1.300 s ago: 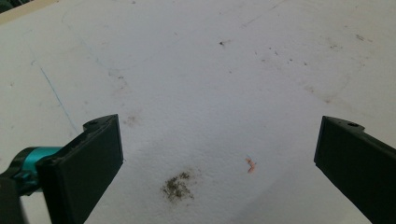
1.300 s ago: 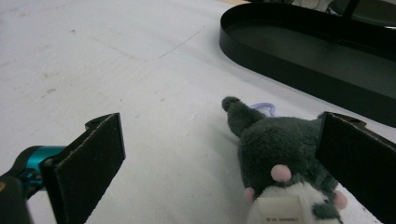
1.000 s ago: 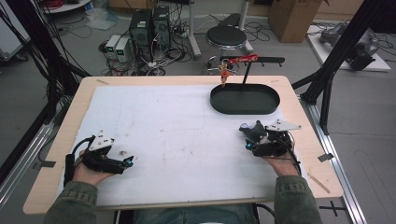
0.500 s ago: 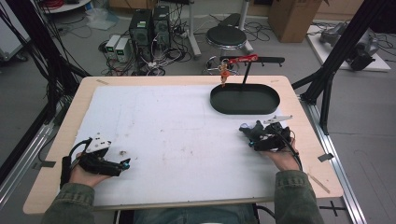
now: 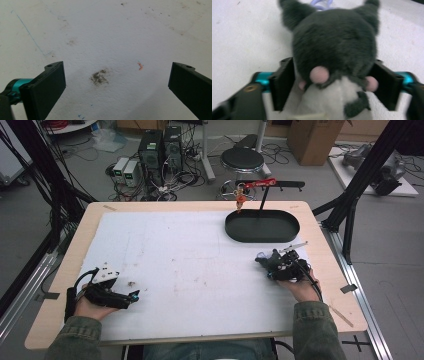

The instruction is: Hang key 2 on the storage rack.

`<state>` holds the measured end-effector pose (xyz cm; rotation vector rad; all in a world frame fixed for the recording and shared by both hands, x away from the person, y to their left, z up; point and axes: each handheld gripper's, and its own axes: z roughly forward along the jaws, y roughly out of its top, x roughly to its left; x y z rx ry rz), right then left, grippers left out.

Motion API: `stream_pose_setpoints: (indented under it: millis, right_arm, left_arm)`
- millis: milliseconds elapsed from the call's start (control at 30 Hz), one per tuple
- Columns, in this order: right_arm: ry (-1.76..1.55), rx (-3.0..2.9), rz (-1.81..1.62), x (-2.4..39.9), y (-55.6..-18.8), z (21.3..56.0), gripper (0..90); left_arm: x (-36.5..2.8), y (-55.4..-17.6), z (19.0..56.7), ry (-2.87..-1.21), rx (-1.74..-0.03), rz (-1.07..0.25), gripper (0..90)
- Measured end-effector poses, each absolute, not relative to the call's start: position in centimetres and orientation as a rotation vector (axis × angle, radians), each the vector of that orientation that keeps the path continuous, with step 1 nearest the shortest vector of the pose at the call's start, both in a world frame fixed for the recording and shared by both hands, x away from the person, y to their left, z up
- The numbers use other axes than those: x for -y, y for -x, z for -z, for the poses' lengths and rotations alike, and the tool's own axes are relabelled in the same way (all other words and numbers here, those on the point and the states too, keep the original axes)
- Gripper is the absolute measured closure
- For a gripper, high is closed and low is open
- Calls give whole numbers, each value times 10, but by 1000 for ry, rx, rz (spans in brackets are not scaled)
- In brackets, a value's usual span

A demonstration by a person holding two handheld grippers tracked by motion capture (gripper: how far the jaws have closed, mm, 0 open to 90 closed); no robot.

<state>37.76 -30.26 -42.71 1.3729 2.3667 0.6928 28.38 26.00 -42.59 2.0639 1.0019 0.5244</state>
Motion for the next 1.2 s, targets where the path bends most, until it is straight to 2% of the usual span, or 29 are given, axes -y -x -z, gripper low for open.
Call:
stream_pose_setpoints:
  millis: [133, 300, 1200]
  right_arm:
    - [-1372, -2370, -690, 303, -377, 426, 421]
    - [-1388, -2368, -707, 305, -376, 424, 480]
    - [-1484, -2290, -913, 314, -373, 400, 492]
  left_arm:
    - [-260, -284, 425, -2056, -1002, -522, 17]
    - [-260, -285, 427, -2069, -986, -502, 17]
    - [-256, -287, 428, -2063, -973, -479, 17]
